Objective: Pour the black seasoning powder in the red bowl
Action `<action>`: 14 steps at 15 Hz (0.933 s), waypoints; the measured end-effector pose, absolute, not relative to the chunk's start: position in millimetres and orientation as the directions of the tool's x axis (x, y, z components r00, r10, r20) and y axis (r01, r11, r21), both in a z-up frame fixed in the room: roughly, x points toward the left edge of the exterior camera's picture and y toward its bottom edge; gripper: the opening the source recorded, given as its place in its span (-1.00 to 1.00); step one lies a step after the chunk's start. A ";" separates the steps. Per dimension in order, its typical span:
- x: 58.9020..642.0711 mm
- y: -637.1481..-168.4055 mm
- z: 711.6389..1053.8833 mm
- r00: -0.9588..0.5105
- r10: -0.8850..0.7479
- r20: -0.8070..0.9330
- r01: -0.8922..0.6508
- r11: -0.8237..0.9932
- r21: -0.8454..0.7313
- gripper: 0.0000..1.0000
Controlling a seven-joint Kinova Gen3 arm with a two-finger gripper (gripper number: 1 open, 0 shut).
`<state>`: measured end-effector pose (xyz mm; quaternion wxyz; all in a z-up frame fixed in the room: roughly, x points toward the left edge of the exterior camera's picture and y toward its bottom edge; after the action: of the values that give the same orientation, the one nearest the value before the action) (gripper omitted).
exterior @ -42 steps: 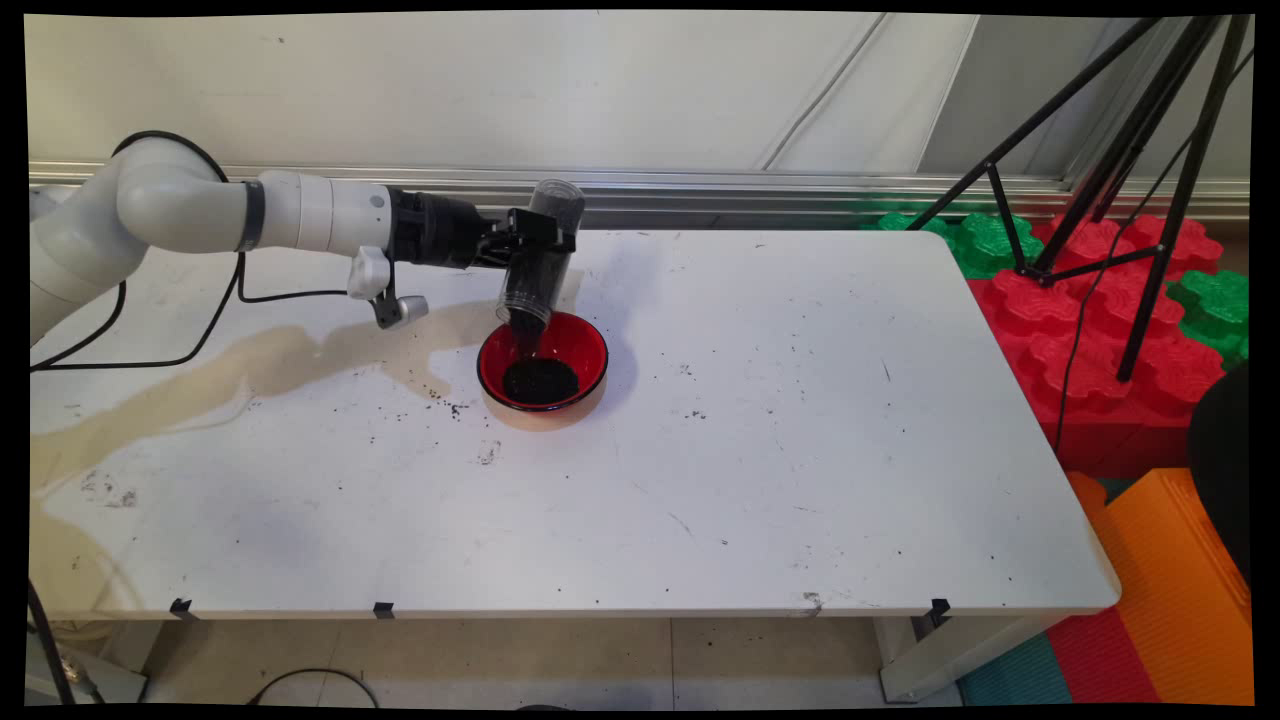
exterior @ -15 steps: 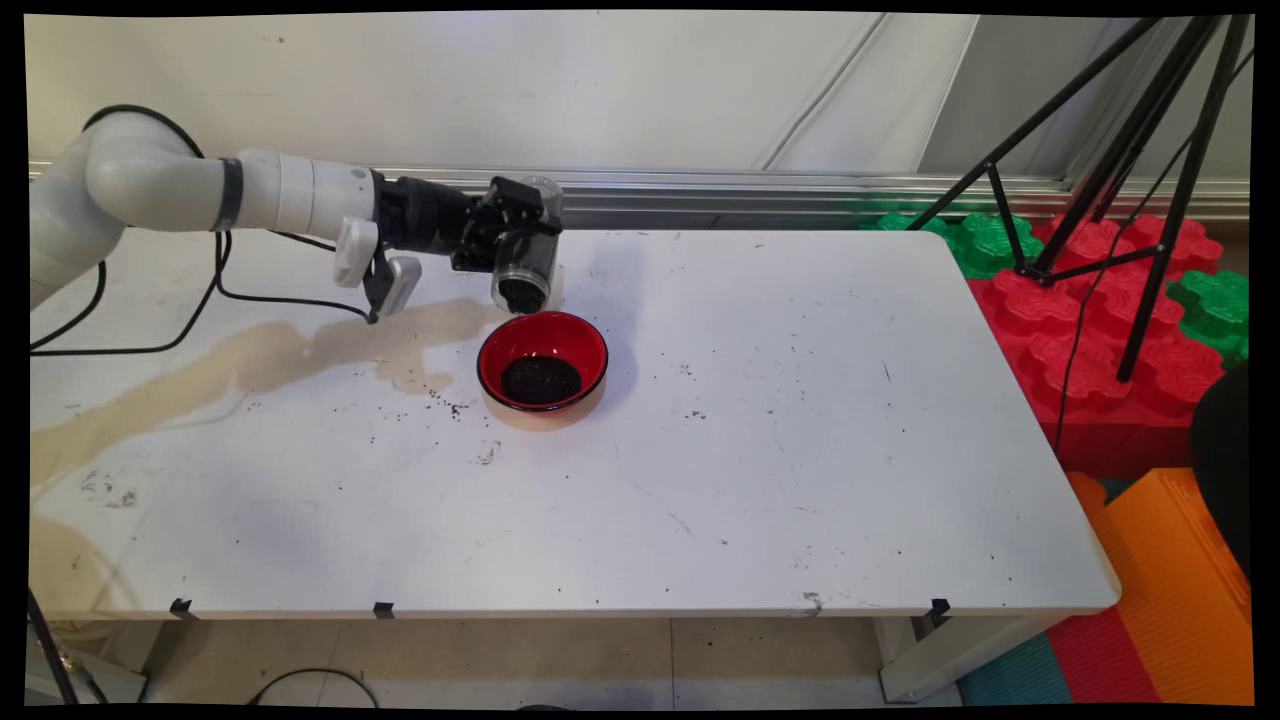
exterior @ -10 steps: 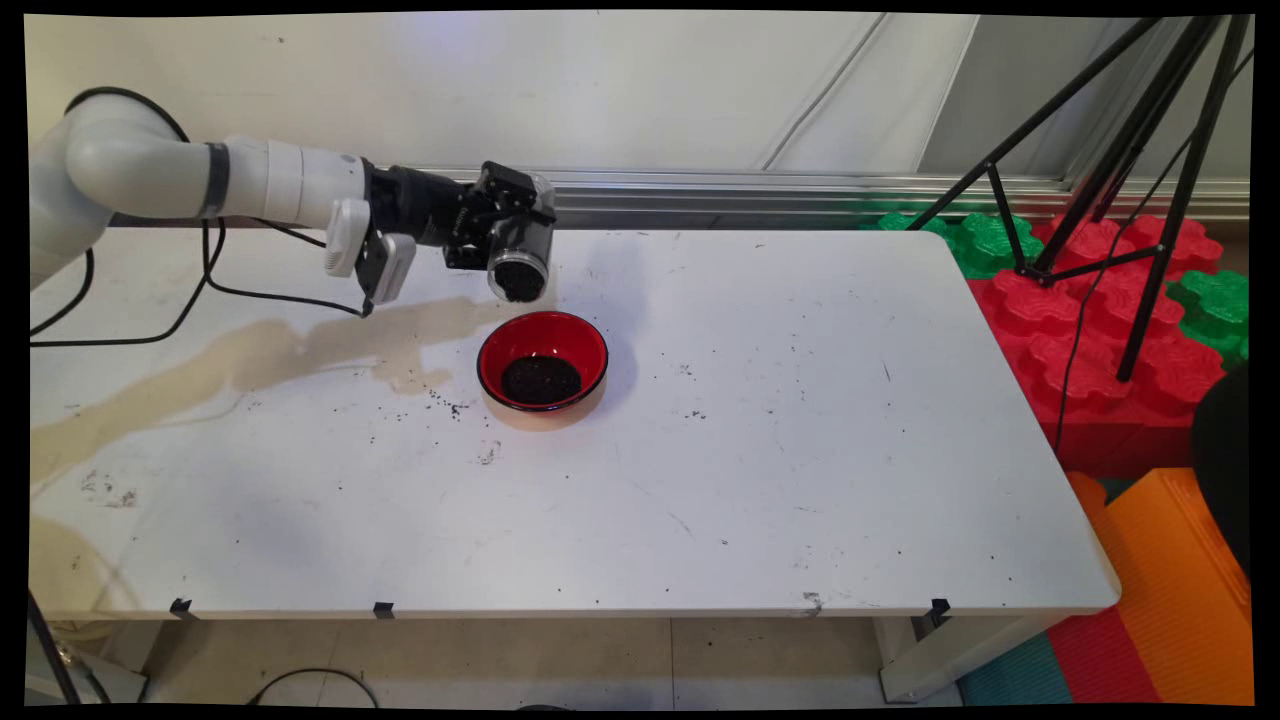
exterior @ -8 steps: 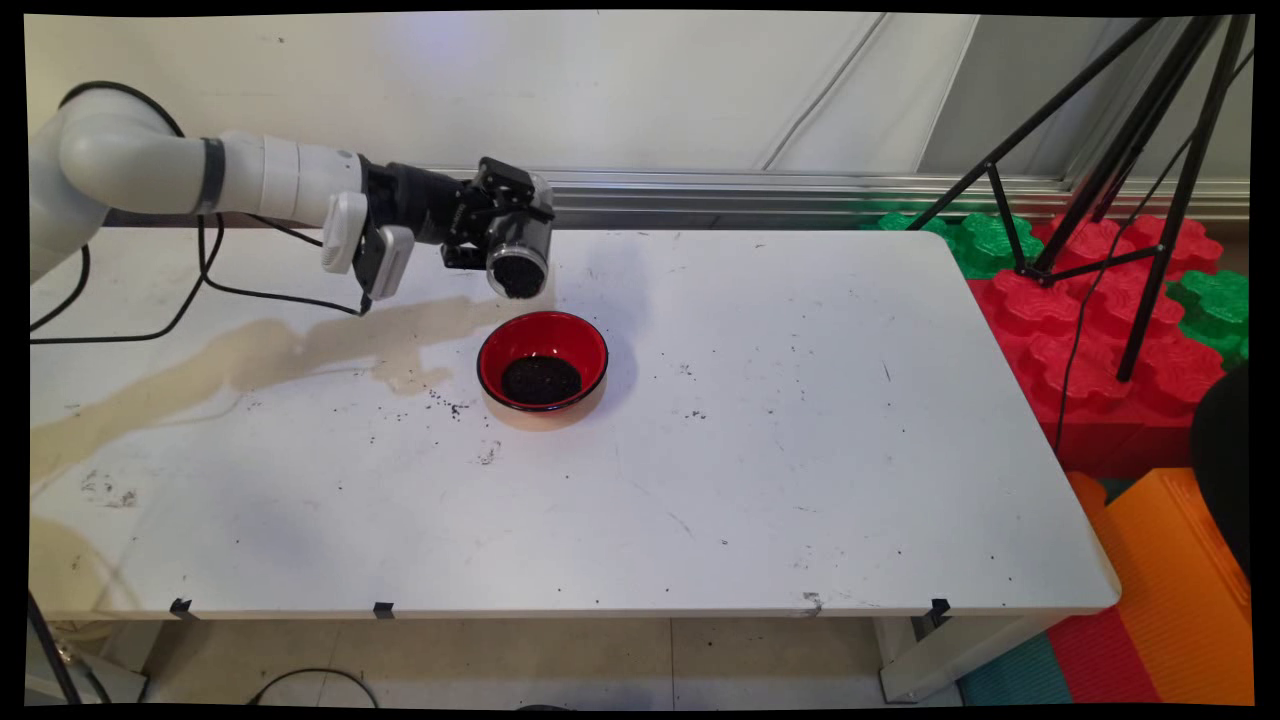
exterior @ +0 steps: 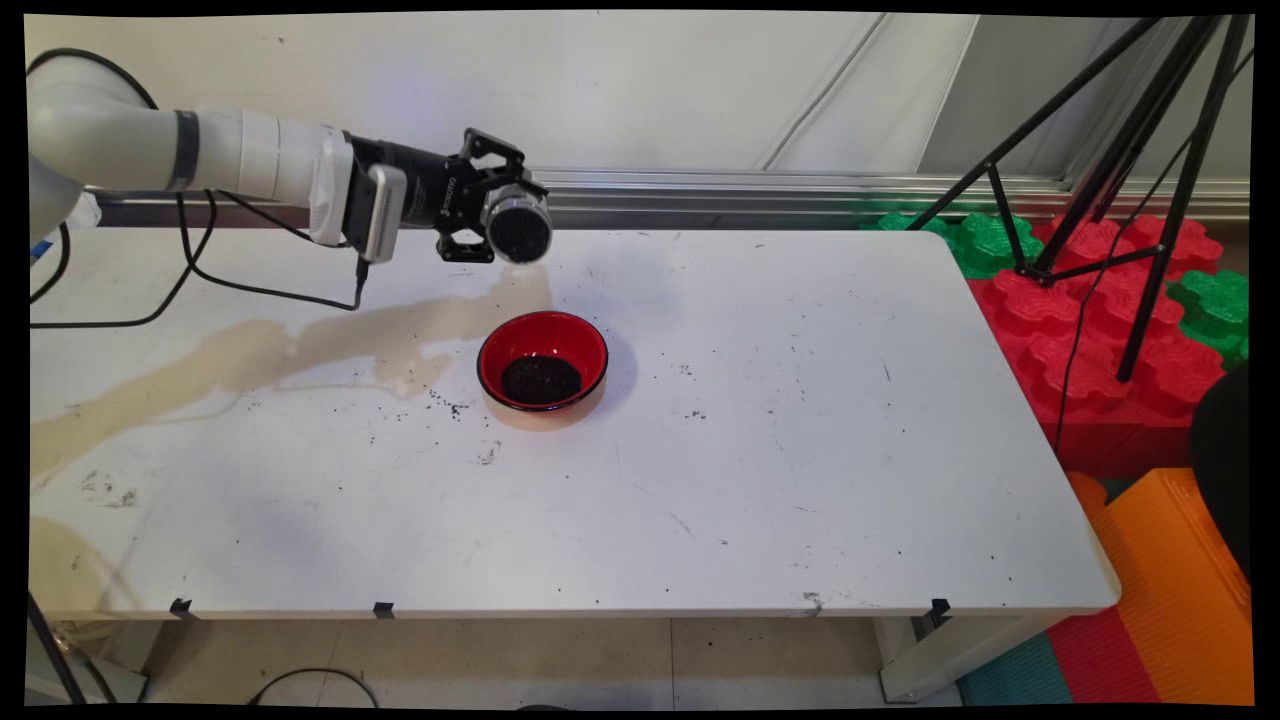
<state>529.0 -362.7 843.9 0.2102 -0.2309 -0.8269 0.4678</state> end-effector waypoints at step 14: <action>519.8 -344.3 865.4 -0.738 0.240 0.631 -0.276 0.745 -0.607 -1.00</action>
<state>519.8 -344.3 865.4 0.3617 0.0106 -0.8613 0.3566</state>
